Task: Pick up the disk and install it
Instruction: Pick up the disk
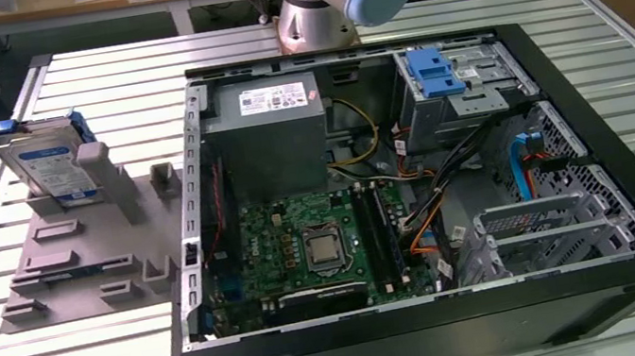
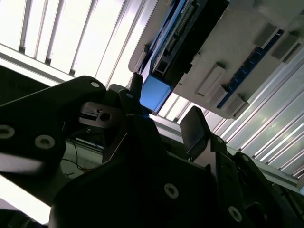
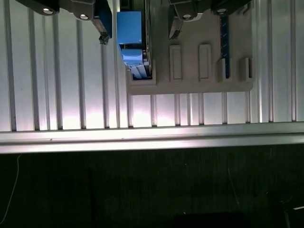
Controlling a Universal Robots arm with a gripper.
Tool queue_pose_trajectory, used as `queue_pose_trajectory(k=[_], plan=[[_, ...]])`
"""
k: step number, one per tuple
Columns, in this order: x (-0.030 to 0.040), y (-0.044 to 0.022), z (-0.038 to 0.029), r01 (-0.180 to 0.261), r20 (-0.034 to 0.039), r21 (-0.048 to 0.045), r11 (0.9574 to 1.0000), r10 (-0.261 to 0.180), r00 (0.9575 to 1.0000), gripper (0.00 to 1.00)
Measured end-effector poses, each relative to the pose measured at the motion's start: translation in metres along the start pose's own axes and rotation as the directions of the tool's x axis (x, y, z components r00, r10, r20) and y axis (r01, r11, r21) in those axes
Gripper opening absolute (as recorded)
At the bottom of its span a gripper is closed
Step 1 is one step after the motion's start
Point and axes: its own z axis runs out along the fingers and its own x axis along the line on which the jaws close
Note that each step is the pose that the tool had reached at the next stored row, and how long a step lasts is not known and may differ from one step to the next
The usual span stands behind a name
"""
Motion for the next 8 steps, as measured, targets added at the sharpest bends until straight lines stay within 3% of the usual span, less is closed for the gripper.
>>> queue_pose_trajectory(k=[1, 2, 8], plan=[[0.0000, 0.0000, 0.0012, 0.000, 0.0000, 0.0000, 1.0000, 0.000, 1.0000, 0.63], [0.0000, 0.0000, 0.0023, 0.000, 0.0000, 0.0000, 1.0000, 0.000, 1.0000, 0.56], [-0.0004, -0.0001, 0.0057, 0.000, 0.0000, -0.0001, 1.0000, 0.000, 1.0000, 0.56]])
